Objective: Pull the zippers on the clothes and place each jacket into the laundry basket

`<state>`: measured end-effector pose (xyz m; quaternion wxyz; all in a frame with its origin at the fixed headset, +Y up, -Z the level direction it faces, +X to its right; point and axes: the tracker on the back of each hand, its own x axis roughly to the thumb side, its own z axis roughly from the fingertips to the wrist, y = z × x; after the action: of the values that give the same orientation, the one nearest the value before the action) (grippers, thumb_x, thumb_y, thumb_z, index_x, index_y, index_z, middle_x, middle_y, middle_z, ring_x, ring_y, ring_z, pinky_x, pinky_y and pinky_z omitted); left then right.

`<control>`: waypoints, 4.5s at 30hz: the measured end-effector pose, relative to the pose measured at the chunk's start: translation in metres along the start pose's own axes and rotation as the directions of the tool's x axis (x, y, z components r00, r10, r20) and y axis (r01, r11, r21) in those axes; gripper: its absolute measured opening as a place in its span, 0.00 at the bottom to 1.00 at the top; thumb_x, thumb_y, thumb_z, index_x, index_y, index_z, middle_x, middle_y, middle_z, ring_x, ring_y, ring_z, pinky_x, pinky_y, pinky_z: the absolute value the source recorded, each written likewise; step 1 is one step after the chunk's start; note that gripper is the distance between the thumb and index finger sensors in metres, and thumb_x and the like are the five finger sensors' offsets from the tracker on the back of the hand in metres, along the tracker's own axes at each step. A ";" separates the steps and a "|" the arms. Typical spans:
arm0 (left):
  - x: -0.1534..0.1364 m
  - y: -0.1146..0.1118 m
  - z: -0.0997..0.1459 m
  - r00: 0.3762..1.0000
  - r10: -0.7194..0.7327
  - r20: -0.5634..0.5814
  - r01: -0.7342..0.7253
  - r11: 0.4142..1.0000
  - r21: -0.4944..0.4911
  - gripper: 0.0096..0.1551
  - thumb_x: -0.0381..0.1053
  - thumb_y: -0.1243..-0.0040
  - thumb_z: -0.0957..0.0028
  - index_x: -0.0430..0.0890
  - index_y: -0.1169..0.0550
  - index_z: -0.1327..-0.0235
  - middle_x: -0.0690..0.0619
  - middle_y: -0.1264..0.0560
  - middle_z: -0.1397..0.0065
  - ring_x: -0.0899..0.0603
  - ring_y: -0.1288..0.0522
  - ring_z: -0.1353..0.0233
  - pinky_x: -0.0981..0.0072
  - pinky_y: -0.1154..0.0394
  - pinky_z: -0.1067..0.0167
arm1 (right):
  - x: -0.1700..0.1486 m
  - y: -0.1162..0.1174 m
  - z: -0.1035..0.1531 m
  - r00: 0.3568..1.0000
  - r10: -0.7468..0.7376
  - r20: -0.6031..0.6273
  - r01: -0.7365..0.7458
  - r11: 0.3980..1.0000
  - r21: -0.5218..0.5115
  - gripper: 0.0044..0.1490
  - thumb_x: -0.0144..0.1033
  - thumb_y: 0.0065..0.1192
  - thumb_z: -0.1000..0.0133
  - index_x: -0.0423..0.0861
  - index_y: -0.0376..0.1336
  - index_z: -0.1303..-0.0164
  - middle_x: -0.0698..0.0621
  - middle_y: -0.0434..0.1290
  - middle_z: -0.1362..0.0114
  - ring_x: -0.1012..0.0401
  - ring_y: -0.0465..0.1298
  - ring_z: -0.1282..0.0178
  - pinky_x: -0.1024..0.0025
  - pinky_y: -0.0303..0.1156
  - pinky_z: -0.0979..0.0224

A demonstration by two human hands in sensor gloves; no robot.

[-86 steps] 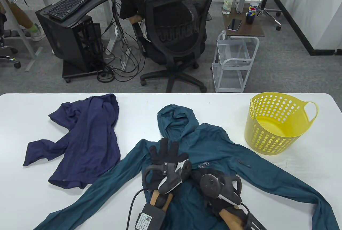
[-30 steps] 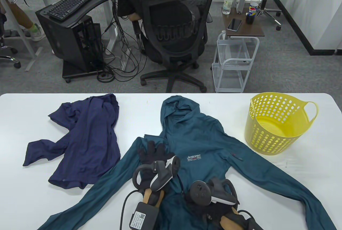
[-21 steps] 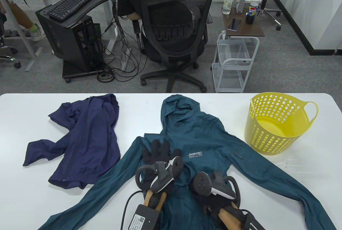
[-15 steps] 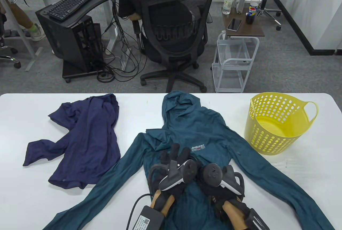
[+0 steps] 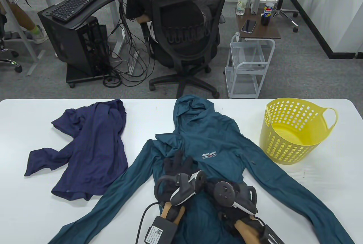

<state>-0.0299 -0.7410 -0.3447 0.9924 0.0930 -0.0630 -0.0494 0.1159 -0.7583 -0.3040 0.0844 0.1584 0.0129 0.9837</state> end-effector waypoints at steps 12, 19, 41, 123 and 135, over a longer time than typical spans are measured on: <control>-0.027 -0.012 -0.002 0.994 -0.051 -0.092 0.046 0.997 -0.061 0.18 0.58 0.34 0.62 0.75 0.15 0.59 0.65 0.25 0.25 0.41 0.41 0.18 0.32 0.43 0.28 | 0.030 0.002 0.017 0.996 0.032 0.078 -0.056 0.940 0.335 0.27 0.49 0.62 0.44 0.61 0.71 0.34 0.48 0.68 0.17 0.41 0.69 0.21 0.35 0.64 0.26; -0.009 0.019 0.011 0.992 0.123 -0.024 -0.123 0.992 0.003 0.20 0.56 0.37 0.59 0.74 0.17 0.54 0.63 0.26 0.25 0.41 0.41 0.19 0.33 0.42 0.28 | -0.008 0.011 -0.002 0.995 -0.072 -0.065 0.089 0.950 0.299 0.27 0.48 0.58 0.43 0.58 0.67 0.33 0.48 0.59 0.13 0.40 0.59 0.17 0.37 0.59 0.23; 0.002 -0.029 0.005 0.989 0.147 0.009 -0.113 0.797 -0.593 0.30 0.53 0.46 0.52 0.80 0.33 0.40 0.68 0.43 0.17 0.40 0.42 0.17 0.36 0.40 0.28 | -0.002 -0.003 0.008 1.000 0.011 -0.029 -0.008 0.995 0.096 0.27 0.47 0.65 0.46 0.58 0.71 0.35 0.52 0.63 0.14 0.43 0.55 0.14 0.35 0.50 0.20; -0.023 0.014 0.041 0.974 0.214 -0.074 -0.197 0.639 -0.743 0.29 0.56 0.49 0.53 0.73 0.30 0.35 0.60 0.27 0.22 0.39 0.31 0.22 0.31 0.38 0.32 | -0.121 -0.044 0.032 0.837 -0.408 -0.365 0.373 0.913 -0.167 0.34 0.55 0.61 0.45 0.53 0.68 0.31 0.49 0.64 0.15 0.38 0.56 0.16 0.36 0.54 0.22; -0.105 -0.049 0.031 0.871 0.051 -0.488 -0.362 0.739 -0.568 0.46 0.74 0.68 0.62 0.70 0.56 0.26 0.47 0.60 0.14 0.35 0.69 0.19 0.31 0.56 0.28 | -0.172 -0.014 0.036 0.700 -0.246 -0.671 0.326 0.945 -0.006 0.44 0.58 0.58 0.44 0.51 0.55 0.18 0.44 0.53 0.10 0.38 0.54 0.16 0.37 0.54 0.22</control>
<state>-0.1420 -0.7828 -0.3356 0.9495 -0.2519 0.1742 0.0682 0.2902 -0.7739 -0.3239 0.2168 -0.2005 0.1222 0.9475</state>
